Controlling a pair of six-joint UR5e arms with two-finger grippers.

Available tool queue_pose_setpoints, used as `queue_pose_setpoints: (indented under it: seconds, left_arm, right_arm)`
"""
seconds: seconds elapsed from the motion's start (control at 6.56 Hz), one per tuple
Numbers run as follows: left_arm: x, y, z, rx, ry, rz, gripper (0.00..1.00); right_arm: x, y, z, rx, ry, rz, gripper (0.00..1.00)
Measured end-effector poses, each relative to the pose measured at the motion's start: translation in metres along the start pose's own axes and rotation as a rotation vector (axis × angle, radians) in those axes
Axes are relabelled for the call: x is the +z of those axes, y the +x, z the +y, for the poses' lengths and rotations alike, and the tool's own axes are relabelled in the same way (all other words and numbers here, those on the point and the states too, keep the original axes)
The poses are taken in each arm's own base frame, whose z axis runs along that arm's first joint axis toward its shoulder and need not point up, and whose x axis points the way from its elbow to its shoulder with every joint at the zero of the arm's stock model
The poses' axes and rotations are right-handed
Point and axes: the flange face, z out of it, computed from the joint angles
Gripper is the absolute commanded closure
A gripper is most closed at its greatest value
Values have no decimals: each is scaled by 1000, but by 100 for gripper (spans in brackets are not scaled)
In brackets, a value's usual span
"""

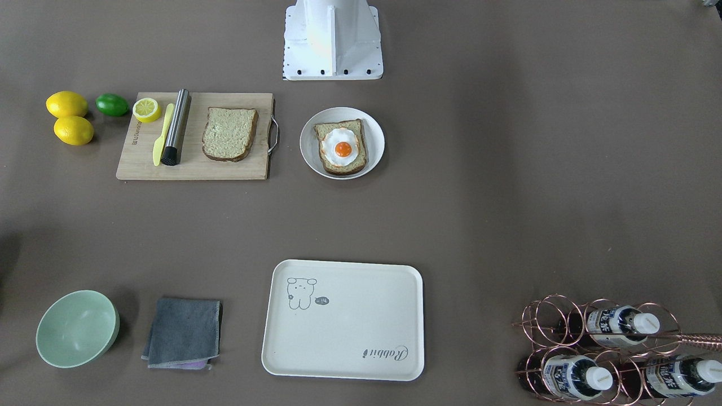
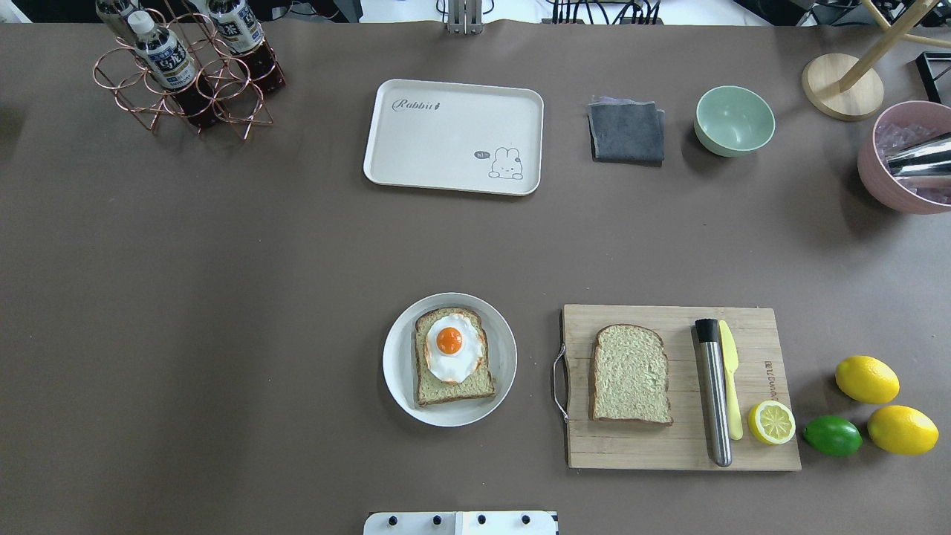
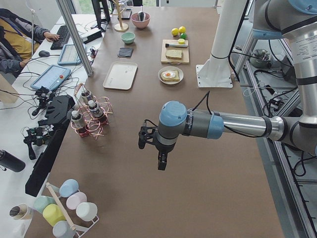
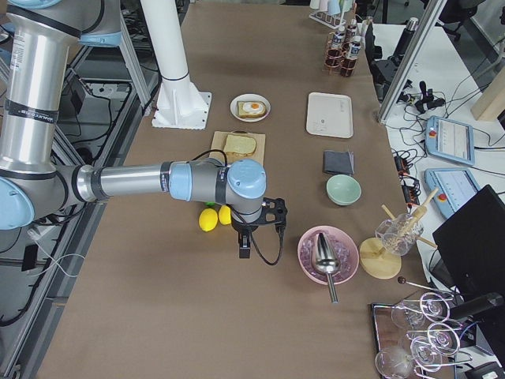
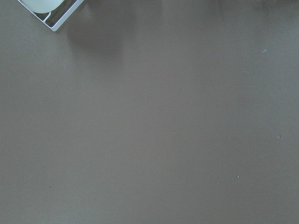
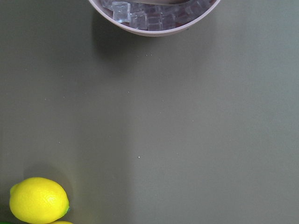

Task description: Make sandwich and place on tray

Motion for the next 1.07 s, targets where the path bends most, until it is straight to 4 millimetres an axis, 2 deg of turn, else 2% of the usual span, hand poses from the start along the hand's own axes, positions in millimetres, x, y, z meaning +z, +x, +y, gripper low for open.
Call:
queue_pose_setpoints:
  seconds: [1.07]
  left_arm:
    - [3,1,14,27,5,-7,2]
  right_arm:
    - [0,1,-2,-1,1,4,0]
